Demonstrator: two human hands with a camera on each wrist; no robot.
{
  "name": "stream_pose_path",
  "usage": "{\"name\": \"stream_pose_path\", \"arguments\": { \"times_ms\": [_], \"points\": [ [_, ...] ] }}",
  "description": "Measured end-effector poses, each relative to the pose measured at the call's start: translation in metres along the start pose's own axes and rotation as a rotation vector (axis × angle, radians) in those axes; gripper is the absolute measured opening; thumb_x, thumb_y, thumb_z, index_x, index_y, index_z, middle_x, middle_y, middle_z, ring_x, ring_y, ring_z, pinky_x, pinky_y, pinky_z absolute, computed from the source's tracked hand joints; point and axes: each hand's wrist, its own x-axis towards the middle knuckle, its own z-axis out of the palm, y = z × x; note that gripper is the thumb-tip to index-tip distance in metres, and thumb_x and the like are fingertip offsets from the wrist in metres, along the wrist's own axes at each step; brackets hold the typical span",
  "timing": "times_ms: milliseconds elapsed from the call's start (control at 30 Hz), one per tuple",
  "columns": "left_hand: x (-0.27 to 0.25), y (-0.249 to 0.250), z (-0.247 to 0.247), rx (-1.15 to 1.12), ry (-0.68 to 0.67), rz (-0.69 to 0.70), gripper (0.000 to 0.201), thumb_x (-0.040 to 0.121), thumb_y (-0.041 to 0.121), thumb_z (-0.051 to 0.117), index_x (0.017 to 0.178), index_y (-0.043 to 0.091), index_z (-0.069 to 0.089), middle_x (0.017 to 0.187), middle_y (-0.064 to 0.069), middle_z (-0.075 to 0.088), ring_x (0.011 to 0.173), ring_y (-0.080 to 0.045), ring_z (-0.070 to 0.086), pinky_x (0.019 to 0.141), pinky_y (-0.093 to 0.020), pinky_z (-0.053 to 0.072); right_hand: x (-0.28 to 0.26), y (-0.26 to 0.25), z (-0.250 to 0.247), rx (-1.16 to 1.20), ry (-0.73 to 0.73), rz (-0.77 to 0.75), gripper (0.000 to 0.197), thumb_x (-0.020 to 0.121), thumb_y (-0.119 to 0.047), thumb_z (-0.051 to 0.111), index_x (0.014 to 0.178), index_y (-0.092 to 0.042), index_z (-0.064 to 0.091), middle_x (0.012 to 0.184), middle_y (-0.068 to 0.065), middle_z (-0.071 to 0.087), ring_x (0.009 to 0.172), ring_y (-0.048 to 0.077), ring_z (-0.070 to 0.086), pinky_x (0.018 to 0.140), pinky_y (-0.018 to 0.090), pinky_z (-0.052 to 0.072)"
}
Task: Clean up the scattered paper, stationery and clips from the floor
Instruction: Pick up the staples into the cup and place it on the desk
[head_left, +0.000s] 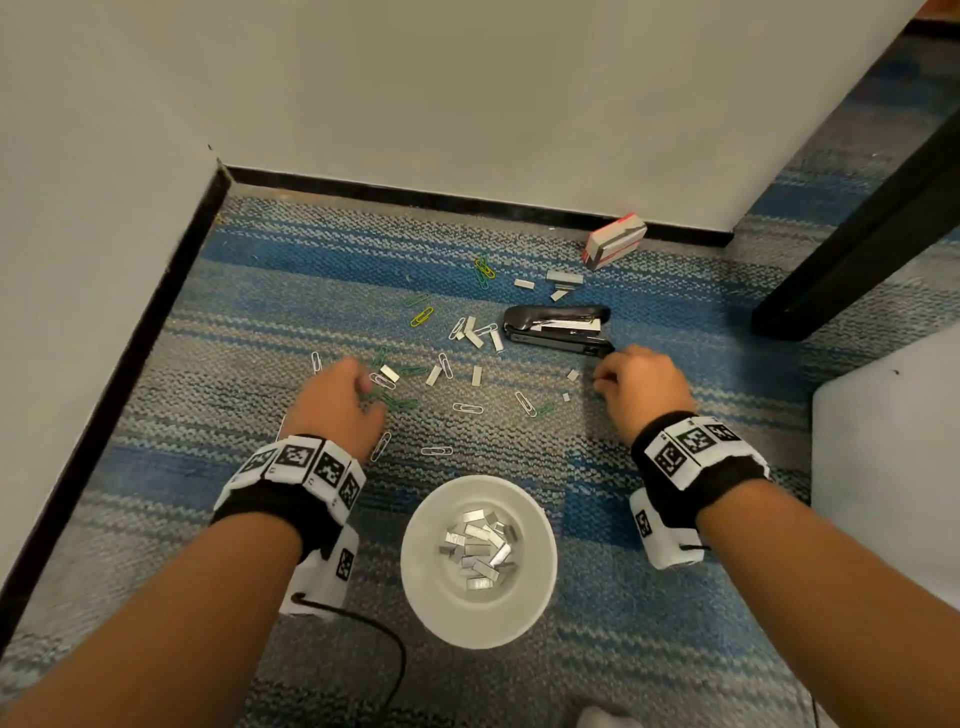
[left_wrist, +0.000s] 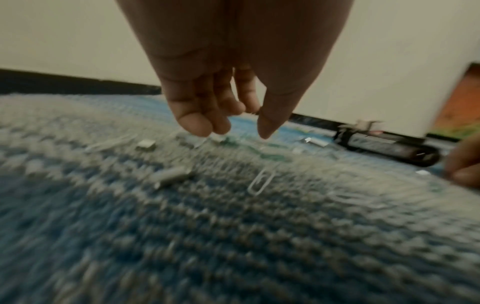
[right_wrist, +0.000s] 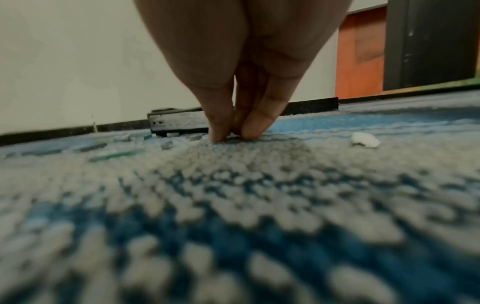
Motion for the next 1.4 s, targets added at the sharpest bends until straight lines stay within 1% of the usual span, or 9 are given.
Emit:
{"name": "stream_pose_path", "arguments": {
  "times_ms": [267, 467, 600, 700, 867, 1000, 1100, 1233, 1400],
  "points": [
    [0.006, -0.021, 0.011, -0.028, 0.03, -0.097, 0.032, 0.079, 0.014, 0.069, 0.108, 0.006, 0.058, 0.102, -0.02, 0.058, 0.091, -0.033, 0.055, 0.084, -0.035, 0.042, -0.003, -0.006, 0.012, 0.663, -0.017, 0.255, 0.031, 0.083, -0.001, 0.045, 0.066, -0.024, 0.058, 0.066, -0.002, 0.057, 0.069, 0.027, 0.054, 0.068, 0.032, 0.045],
    [0.007, -0.027, 0.007, -0.106, 0.063, -0.196, 0.015, 0.079, 0.016, 0.07, 0.091, 0.007, 0.066, 0.093, -0.016, 0.066, 0.088, -0.03, 0.062, 0.079, -0.029, 0.042, -0.005, -0.012, 0.016, 0.241, -0.051, -0.018, 0.013, 0.081, -0.026, 0.067, 0.093, -0.02, 0.065, 0.083, 0.001, 0.051, 0.078, 0.016, 0.047, 0.075, 0.026, 0.039],
    [0.001, -0.02, 0.003, -0.169, 0.091, -0.16, 0.007, 0.079, 0.016, 0.067, 0.085, 0.013, 0.064, 0.079, -0.008, 0.064, 0.074, -0.025, 0.058, 0.073, -0.027, 0.041, -0.008, -0.014, 0.017, 0.275, -0.039, -0.012, 0.007, 0.08, -0.025, 0.066, 0.082, -0.019, 0.062, 0.077, -0.001, 0.056, 0.071, 0.016, 0.05, 0.072, 0.026, 0.042],
    [0.0, -0.013, 0.003, -0.524, 0.039, -0.229, 0.01, 0.079, 0.006, 0.056, 0.073, 0.015, 0.054, 0.066, -0.008, 0.058, 0.057, -0.023, 0.053, 0.055, -0.025, 0.043, -0.005, -0.012, 0.013, 0.501, -0.036, 0.142, 0.012, 0.08, -0.016, 0.06, 0.071, -0.019, 0.052, 0.066, -0.004, 0.054, 0.062, 0.014, 0.049, 0.057, 0.025, 0.035],
    [0.008, -0.001, -0.002, -1.121, -0.095, -0.433, 0.026, 0.068, -0.011, 0.027, 0.065, 0.012, 0.039, 0.043, 0.001, 0.052, 0.031, -0.014, 0.046, 0.035, -0.013, 0.036, 0.008, -0.012, 0.01, 0.701, -0.006, 0.244, 0.016, 0.086, -0.014, 0.052, 0.072, -0.023, 0.054, 0.069, -0.005, 0.055, 0.071, 0.018, 0.05, 0.069, 0.026, 0.037],
    [0.012, -0.006, 0.005, -0.606, 0.02, -0.28, 0.014, 0.084, 0.012, 0.049, 0.07, 0.017, 0.05, 0.053, 0.002, 0.049, 0.05, -0.021, 0.045, 0.04, -0.016, 0.036, 0.009, -0.014, 0.016, 0.265, -0.047, 0.018, 0.014, 0.084, -0.027, 0.063, 0.097, -0.023, 0.063, 0.077, 0.001, 0.06, 0.078, 0.022, 0.057, 0.073, 0.026, 0.045],
    [0.016, -0.004, 0.006, -0.116, 0.019, -0.07, 0.017, 0.081, 0.024, 0.066, 0.097, 0.019, 0.06, 0.063, 0.003, 0.05, 0.06, -0.016, 0.047, 0.057, -0.025, 0.033, 0.009, -0.014, 0.018, 0.23, -0.03, 0.035, 0.01, 0.085, -0.028, 0.065, 0.088, -0.019, 0.063, 0.08, 0.003, 0.059, 0.083, 0.025, 0.06, 0.075, 0.028, 0.046],
    [0.027, 0.002, 0.009, 0.053, -0.007, 0.066, 0.032, 0.083, 0.024, 0.066, 0.115, 0.021, 0.062, 0.088, -0.01, 0.06, 0.076, -0.023, 0.052, 0.075, -0.029, 0.04, 0.007, -0.014, 0.016, 0.157, -0.045, 0.051, 0.018, 0.086, -0.029, 0.063, 0.096, -0.014, 0.061, 0.093, 0.012, 0.064, 0.091, 0.03, 0.06, 0.079, 0.034, 0.047],
    [0.037, 0.003, 0.01, 0.041, -0.027, 0.069, 0.014, 0.08, 0.022, 0.068, 0.09, 0.013, 0.069, 0.083, -0.007, 0.054, 0.083, -0.026, 0.056, 0.078, -0.03, 0.041, 0.001, -0.015, 0.01, 0.101, -0.033, 0.016, 0.012, 0.085, -0.016, 0.056, 0.096, -0.012, 0.061, 0.093, 0.014, 0.065, 0.09, 0.032, 0.06, 0.077, 0.034, 0.047]
  ]
}}
